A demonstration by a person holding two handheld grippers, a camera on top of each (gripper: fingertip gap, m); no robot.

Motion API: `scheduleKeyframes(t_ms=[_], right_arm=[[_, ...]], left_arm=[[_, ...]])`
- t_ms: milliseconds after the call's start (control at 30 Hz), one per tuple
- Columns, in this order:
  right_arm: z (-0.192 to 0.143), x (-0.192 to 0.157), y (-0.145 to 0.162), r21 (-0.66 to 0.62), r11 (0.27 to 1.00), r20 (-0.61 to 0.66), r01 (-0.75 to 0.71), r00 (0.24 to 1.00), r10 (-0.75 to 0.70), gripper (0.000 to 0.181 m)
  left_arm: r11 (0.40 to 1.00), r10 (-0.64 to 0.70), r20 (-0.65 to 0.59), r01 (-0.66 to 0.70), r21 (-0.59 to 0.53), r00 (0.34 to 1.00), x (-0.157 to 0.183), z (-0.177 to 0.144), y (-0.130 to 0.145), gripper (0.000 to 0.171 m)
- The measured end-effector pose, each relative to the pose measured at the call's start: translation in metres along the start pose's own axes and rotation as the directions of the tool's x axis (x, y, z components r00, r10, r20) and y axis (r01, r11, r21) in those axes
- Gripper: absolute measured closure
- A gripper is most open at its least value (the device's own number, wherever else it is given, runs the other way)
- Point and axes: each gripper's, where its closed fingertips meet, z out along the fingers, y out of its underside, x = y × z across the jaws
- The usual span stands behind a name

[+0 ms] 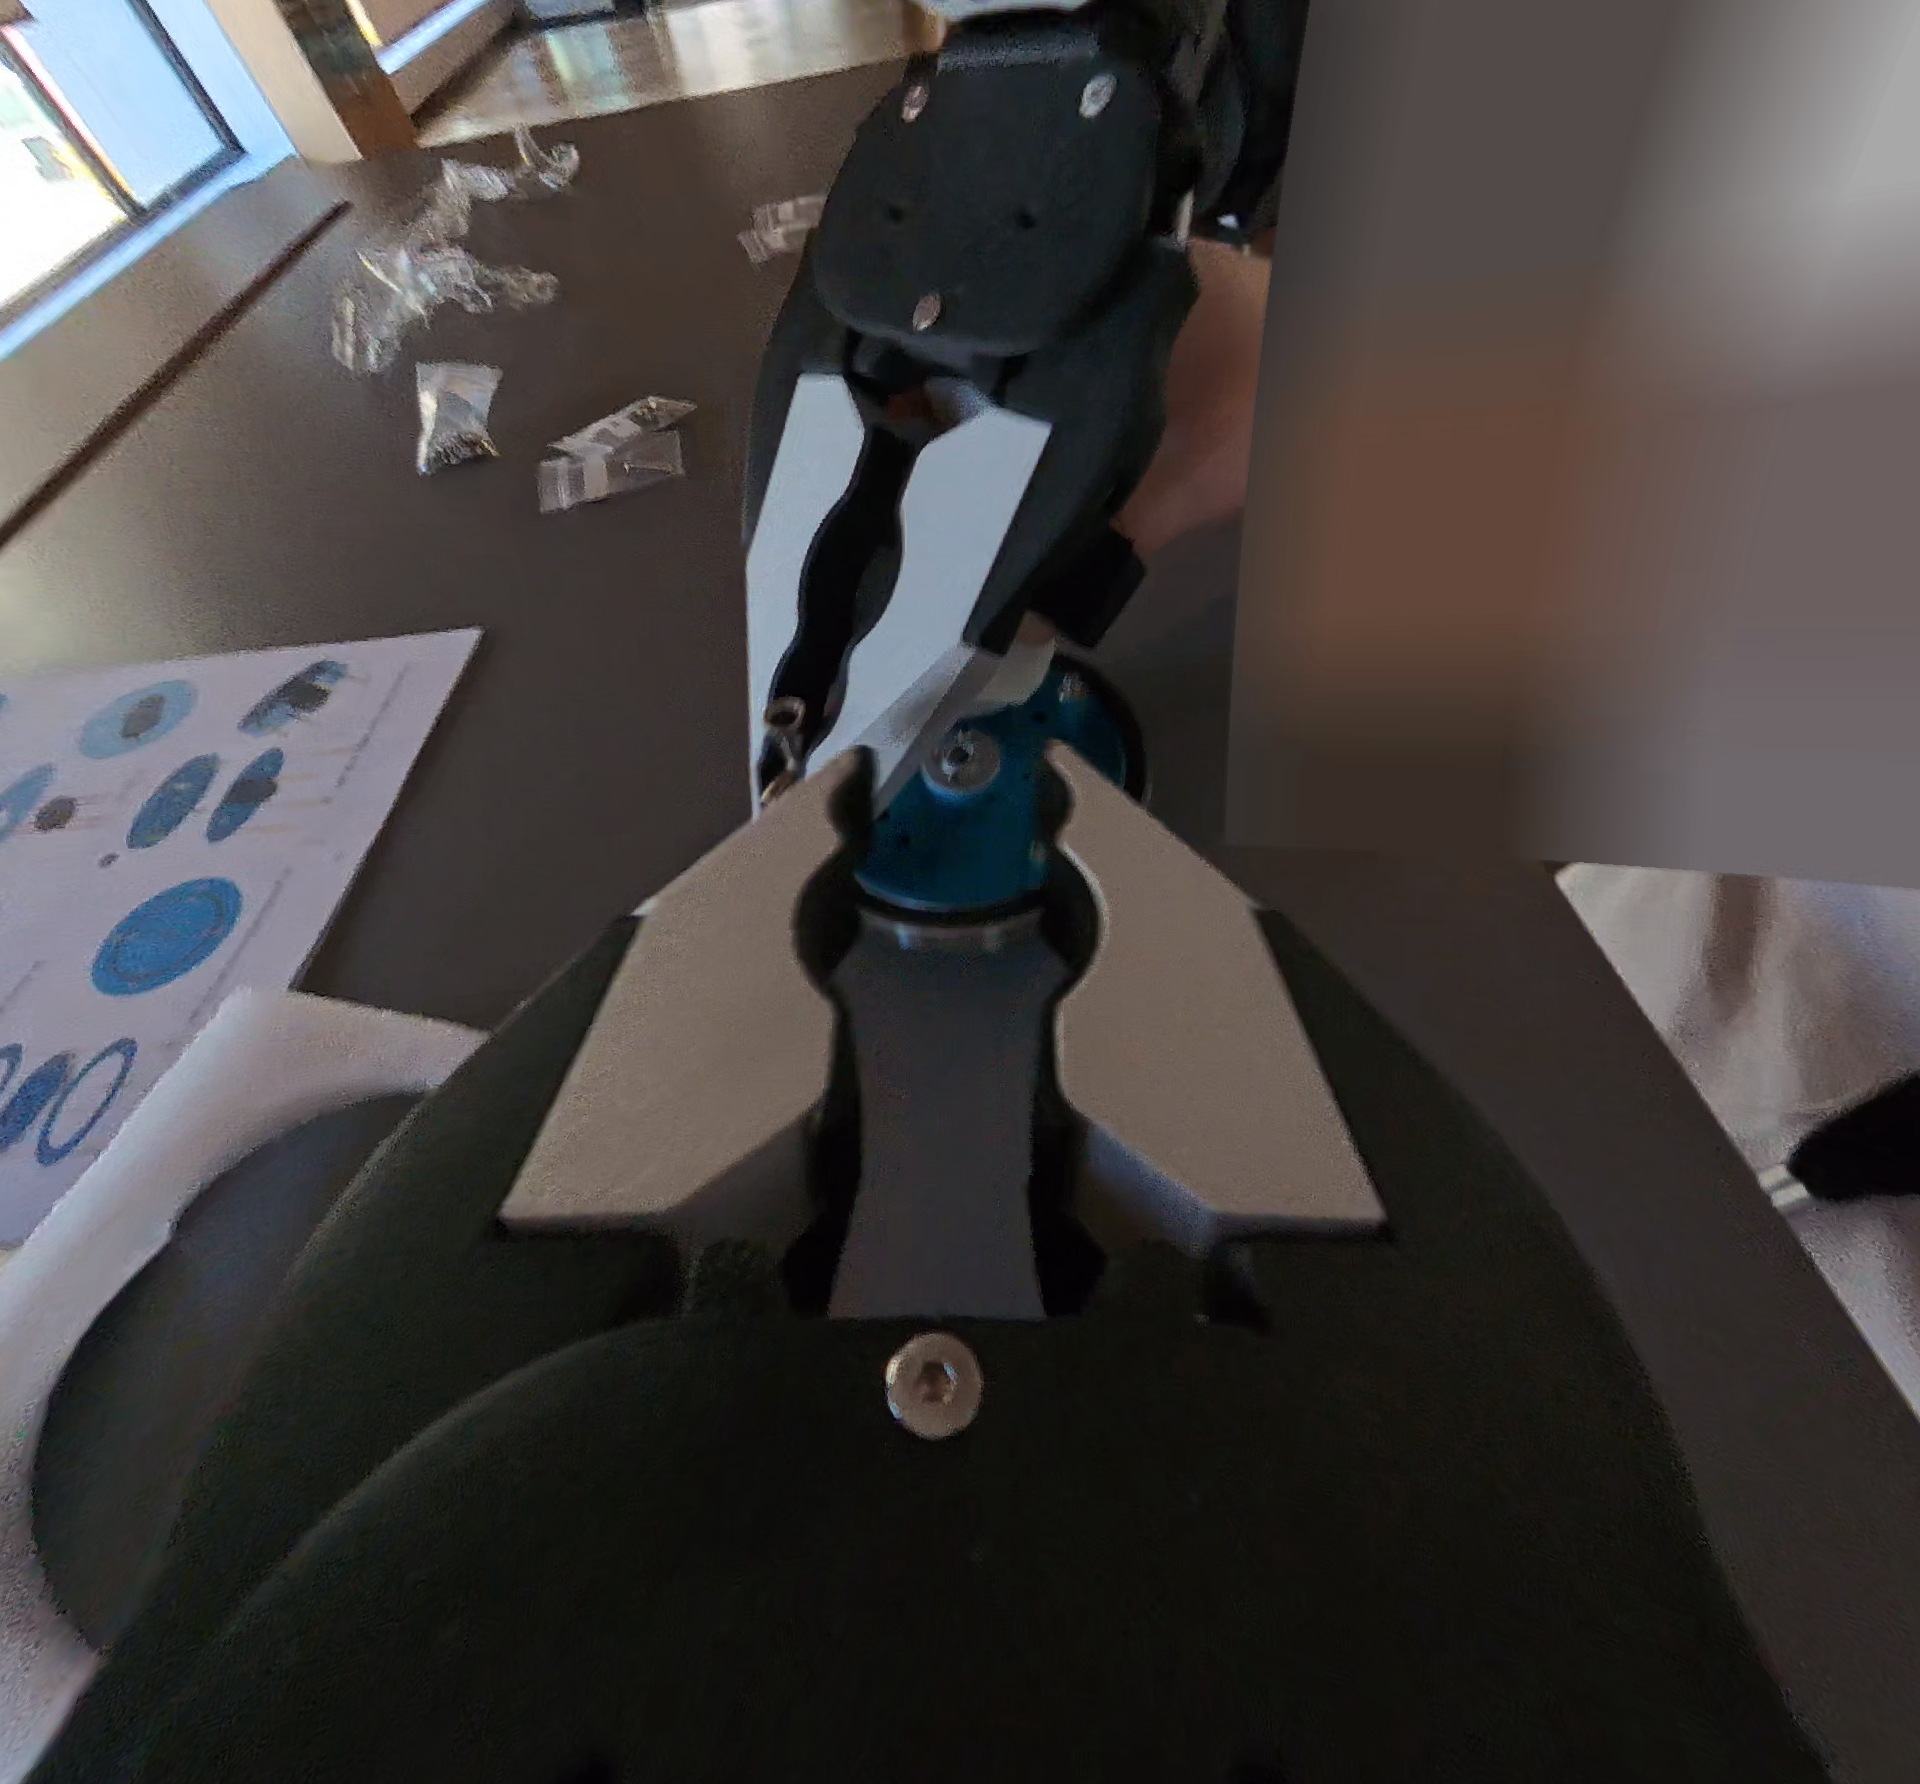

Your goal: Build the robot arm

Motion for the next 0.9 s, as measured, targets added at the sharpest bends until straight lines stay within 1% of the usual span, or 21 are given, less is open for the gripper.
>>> scheduleKeyframes(t_ms=[33, 67, 100, 133, 167, 200, 233, 300, 400, 467, 500, 567, 633, 667, 733, 767, 800, 833, 900], right_arm=[[0.0, 0.0, 0.0, -0.008, 1.0, -0.002, 0.003, 1.0, -0.003, 0.173], [0.001, 0.0, 0.0, -0.016, 1.0, -0.008, 0.009, 1.0, -0.009, 0.174], [0.001, 0.0, 0.0, -0.024, 1.0, -0.013, 0.014, 1.0, -0.014, 0.174], [0.001, 0.0, 0.001, -0.029, 0.999, -0.016, 0.016, 1.0, -0.017, 0.174], [0.001, 0.0, 0.001, -0.031, 0.999, -0.017, 0.019, 1.0, -0.019, 0.173], [0.0, 0.0, 0.001, -0.031, 0.999, -0.017, 0.02, 1.0, -0.02, 0.173], [0.0, 0.0, 0.001, -0.031, 0.999, -0.014, 0.014, 1.0, -0.014, 0.173], [-0.002, 0.0, 0.001, -0.031, 0.999, -0.005, -0.007, 1.0, 0.007, 0.173], [-0.002, 0.0, 0.002, -0.034, 0.999, -0.011, -0.001, 1.0, 0.001, 0.173], [-0.002, 0.0, 0.002, -0.042, 0.999, -0.035, 0.017, 0.999, -0.019, 0.174], [-0.002, 0.001, 0.002, -0.049, 0.998, -0.053, 0.03, 0.998, -0.033, 0.174], [-0.002, 0.003, 0.002, -0.047, 0.998, -0.072, 0.045, 0.996, -0.048, 0.174], [-0.002, 0.003, 0.001, -0.037, 0.998, -0.074, 0.041, 0.996, -0.043, 0.174], [-0.002, 0.003, 0.001, -0.033, 0.999, -0.073, 0.034, 0.997, -0.036, 0.174], [-0.001, 0.003, 0.001, -0.022, 0.999, -0.077, 0.035, 0.996, -0.037, 0.174], [-0.001, 0.003, 0.001, -0.019, 0.999, -0.081, 0.036, 0.996, -0.037, 0.174], [-0.001, 0.003, 0.001, -0.019, 0.999, -0.084, 0.037, 0.996, -0.039, 0.174], [-0.001, 0.004, 0.002, -0.021, 0.999, -0.093, 0.04, 0.995, -0.041, 0.173], [-0.002, 0.005, 0.002, -0.011, 0.999, -0.099, 0.034, 0.994, -0.035, 0.173]], left_arm=[[1.0, -0.023, -0.041, 0.022, -0.017, 0.999, -0.002, -0.004, 0.007, 0.126], [0.999, -0.036, -0.105, 0.032, -0.036, 0.994, 0.0, -0.006, 0.014, 0.12], [0.998, -0.026, -0.121, 0.019, -0.06, 0.992, -0.004, -0.006, 0.022, 0.121], [0.997, 0.001, -0.091, -0.008, -0.074, 0.996, -0.013, -0.005, 0.029, 0.119], [0.997, 0.016, -0.103, -0.024, -0.077, 0.995, -0.015, -0.003, 0.032, 0.114], [0.996, 0.02, -0.136, -0.031, -0.078, 0.991, -0.014, -0.002, 0.031, 0.113], [0.997, 0.034, -0.129, -0.042, -0.062, 0.991, -0.018, 0.0, 0.027, 0.119], [0.998, 0.049, -0.112, -0.052, -0.026, 0.993, -0.026, 0.003, 0.015, 0.136], [0.998, 0.052, -0.142, -0.057, -0.033, 0.988, -0.031, 0.006, 0.003, 0.151], [0.99, 0.103, -0.185, -0.118, -0.072, 0.977, -0.028, 0.009, 0.001, 0.158], [0.984, 0.131, -0.209, -0.153, -0.094, 0.969, -0.027, 0.009, 0.001, 0.16], [0.97, 0.163, -0.227, -0.198, -0.142, 0.96, -0.029, 0.01, 0.002, 0.158], [0.962, 0.161, -0.237, -0.206, -0.178, 0.958, -0.03, 0.01, 0.001, 0.163], [0.961, 0.16, -0.237, -0.206, -0.184, 0.958, -0.03, 0.009, 0.0, 0.16], [0.966, 0.127, -0.21, -0.169, -0.195, 0.969, -0.035, 0.01, -0.003, 0.159], [0.965, 0.093, -0.202, -0.138, -0.223, 0.975, -0.037, 0.012, -0.002, 0.155], [0.959, 0.052, -0.209, -0.107, -0.263, 0.976, -0.036, 0.014, 0.002, 0.155], [0.954, 0.019, -0.221, -0.083, -0.287, 0.975, -0.034, 0.015, 0.002, 0.16], [0.945, -0.003, -0.227, -0.071, -0.32, 0.974, -0.033, 0.016, 0.002, 0.163]])
